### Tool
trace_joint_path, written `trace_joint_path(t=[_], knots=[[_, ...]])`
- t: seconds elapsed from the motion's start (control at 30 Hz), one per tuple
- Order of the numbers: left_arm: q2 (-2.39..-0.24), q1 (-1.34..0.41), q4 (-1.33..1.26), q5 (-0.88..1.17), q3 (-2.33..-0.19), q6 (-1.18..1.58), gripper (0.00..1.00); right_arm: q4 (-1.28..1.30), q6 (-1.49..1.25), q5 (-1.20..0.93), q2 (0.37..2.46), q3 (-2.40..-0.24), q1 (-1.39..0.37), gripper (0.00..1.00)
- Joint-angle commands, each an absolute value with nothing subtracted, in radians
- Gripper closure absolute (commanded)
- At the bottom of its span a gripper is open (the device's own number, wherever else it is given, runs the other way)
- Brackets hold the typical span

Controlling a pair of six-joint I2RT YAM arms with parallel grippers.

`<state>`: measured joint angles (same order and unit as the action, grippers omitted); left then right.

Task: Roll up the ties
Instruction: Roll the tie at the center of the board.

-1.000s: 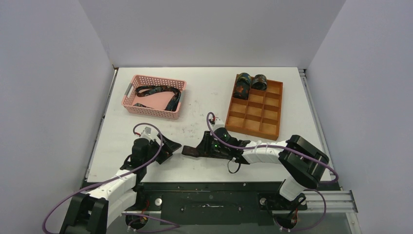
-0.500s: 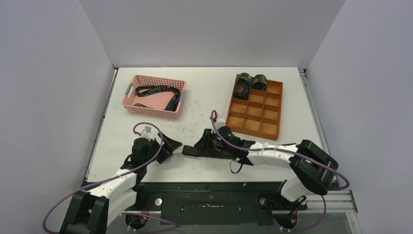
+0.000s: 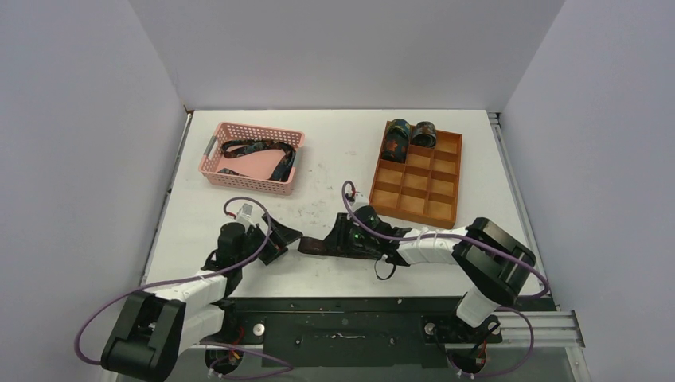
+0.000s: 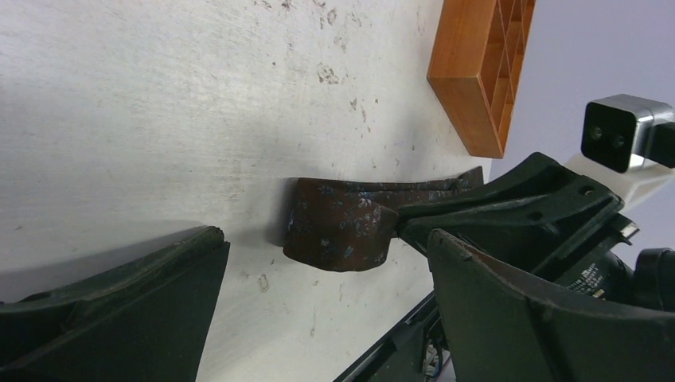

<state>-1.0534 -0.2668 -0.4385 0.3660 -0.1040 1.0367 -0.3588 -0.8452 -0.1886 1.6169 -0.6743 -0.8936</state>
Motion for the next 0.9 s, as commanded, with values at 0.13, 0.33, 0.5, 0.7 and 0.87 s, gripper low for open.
trace_joint_path(t=[0.13,0.33,0.5,0.7,0.87], knots=[[-1.225,-0.277,-0.609,0.483,-0.126,1.059,0.16,-0.443,-0.830,-0.219,1.653,-0.643,-0.858,0.81],[-1.315,-0.298,-0.696,0.491,-0.125,1.092,0.21,-0.459,-0.820,-0.233,1.674,-0.616,-0.831,0.81],[-1.362,-0.340,-0.717,0.486,-0.153,1.094,0.25,-0.465,-0.809,-0.237,1.680,-0.596,-0.817,0.82],[-1.444,-0.362,-0.794,0.502,-0.170,1.123,0.31,-0.481,-0.798,-0.237,1.684,-0.575,-0.811,0.82],[-1.524,-0.364,-0.861,0.523,-0.177,1.167,0.32,-0.485,-0.783,-0.225,1.691,-0.568,-0.815,0.82]])
